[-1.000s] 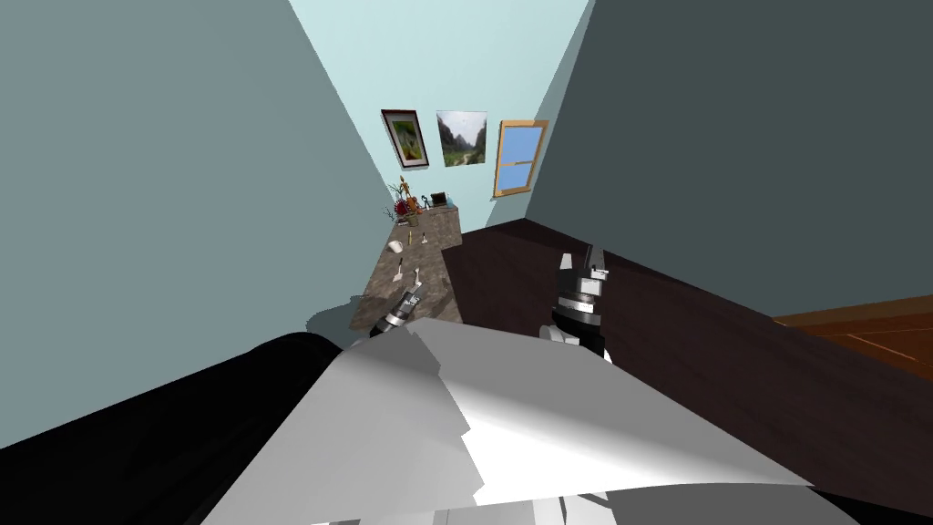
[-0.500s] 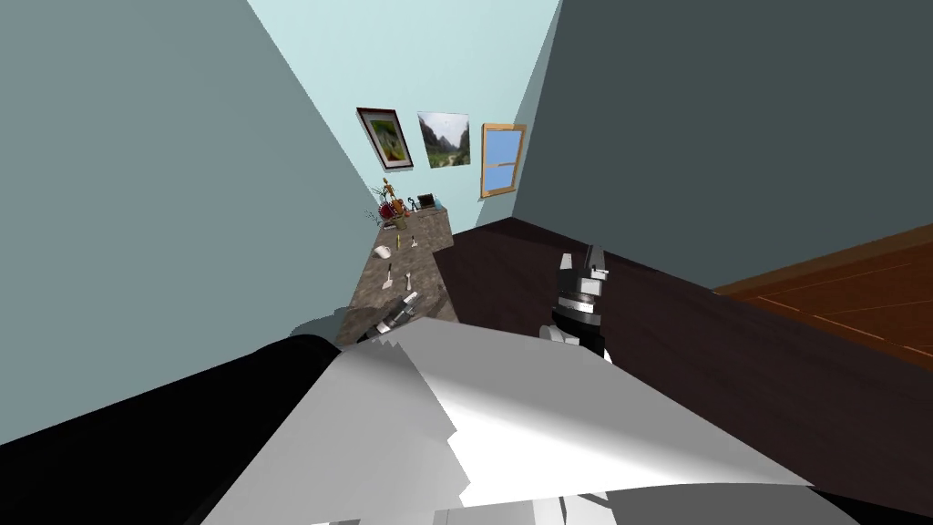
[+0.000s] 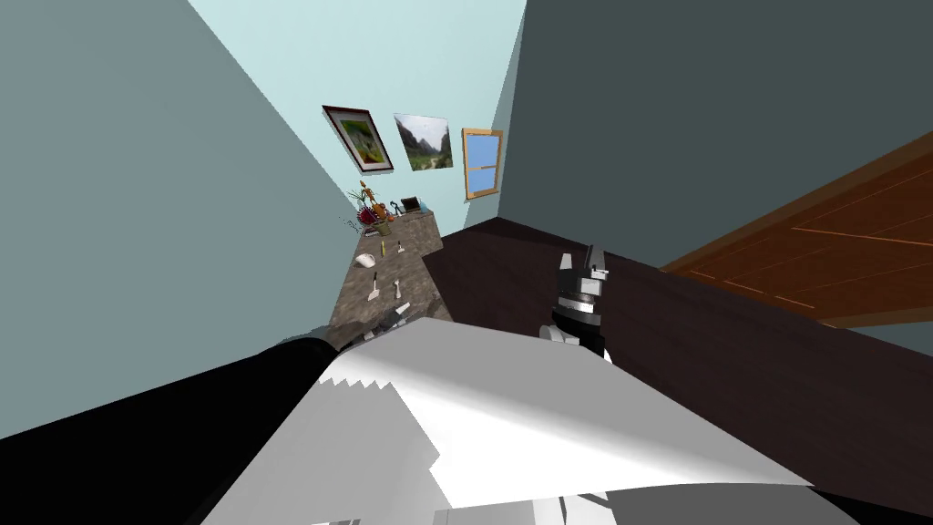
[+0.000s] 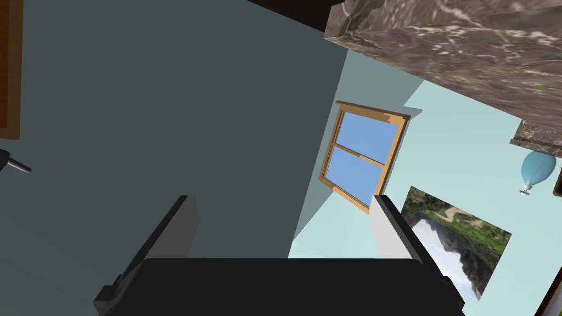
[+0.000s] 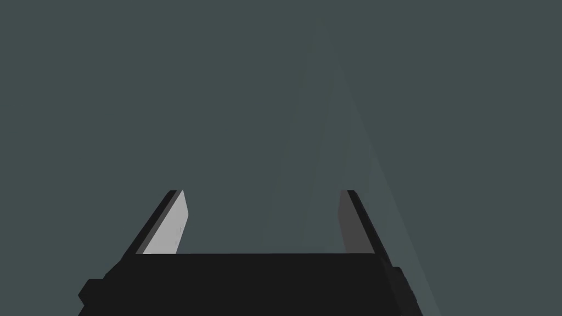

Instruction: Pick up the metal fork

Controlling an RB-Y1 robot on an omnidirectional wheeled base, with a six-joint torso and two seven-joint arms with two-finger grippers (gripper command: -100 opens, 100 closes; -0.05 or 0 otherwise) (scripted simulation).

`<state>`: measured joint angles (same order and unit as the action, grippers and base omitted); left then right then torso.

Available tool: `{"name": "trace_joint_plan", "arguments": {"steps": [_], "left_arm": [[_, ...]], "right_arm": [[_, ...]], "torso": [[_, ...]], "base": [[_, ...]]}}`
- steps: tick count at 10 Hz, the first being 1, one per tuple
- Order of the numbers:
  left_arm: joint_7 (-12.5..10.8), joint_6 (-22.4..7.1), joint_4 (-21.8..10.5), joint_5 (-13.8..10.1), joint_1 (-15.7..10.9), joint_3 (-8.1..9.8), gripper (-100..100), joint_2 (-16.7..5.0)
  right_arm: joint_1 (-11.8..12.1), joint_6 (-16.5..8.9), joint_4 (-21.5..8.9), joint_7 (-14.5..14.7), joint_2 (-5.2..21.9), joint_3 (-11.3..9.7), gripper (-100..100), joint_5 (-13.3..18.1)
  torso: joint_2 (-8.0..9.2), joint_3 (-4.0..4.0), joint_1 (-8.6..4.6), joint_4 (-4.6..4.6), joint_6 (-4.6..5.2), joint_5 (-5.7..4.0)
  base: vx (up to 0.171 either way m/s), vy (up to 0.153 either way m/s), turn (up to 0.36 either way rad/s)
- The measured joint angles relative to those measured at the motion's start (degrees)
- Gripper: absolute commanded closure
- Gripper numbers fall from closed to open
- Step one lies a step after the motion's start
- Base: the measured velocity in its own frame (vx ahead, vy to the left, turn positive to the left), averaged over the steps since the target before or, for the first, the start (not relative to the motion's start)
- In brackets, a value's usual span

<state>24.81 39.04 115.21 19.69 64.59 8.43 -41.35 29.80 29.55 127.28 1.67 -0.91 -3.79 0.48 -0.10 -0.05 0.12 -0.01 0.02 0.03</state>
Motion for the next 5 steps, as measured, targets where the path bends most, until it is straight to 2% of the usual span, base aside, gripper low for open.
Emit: {"name": "trace_joint_plan", "arguments": {"steps": [1,4,5], "left_arm": [[1.15,0.18,-0.28,0.75,1.33,0.17,-100,-1.10],[4.69,-0.21,-1.20,3.72,6.56,1.96,-100,-5.90],[5.40,-0.44,-1.62,4.36,7.37,2.24,-100,-7.68]], "right_arm": [[0.02,0.00,0.00,0.00,0.00,0.01,0,0.00],[0.00,0.00,0.00,0.00,0.00,0.00,0,0.00],[0.02,0.00,0.00,0.00,0.00,0.01,0,0.00]], "torso": [[-0.14,-0.08,0.01,-0.03,-0.05,0.00],[-0.06,-0.04,-0.04,-0.02,-0.01,-0.01],[-0.02,-0.01,-0.03,0.00,-0.08,0.00]], "base": [[0.052,0.013,-0.361],[0.016,0.008,-0.217],[0.005,0.010,-0.284]]}}
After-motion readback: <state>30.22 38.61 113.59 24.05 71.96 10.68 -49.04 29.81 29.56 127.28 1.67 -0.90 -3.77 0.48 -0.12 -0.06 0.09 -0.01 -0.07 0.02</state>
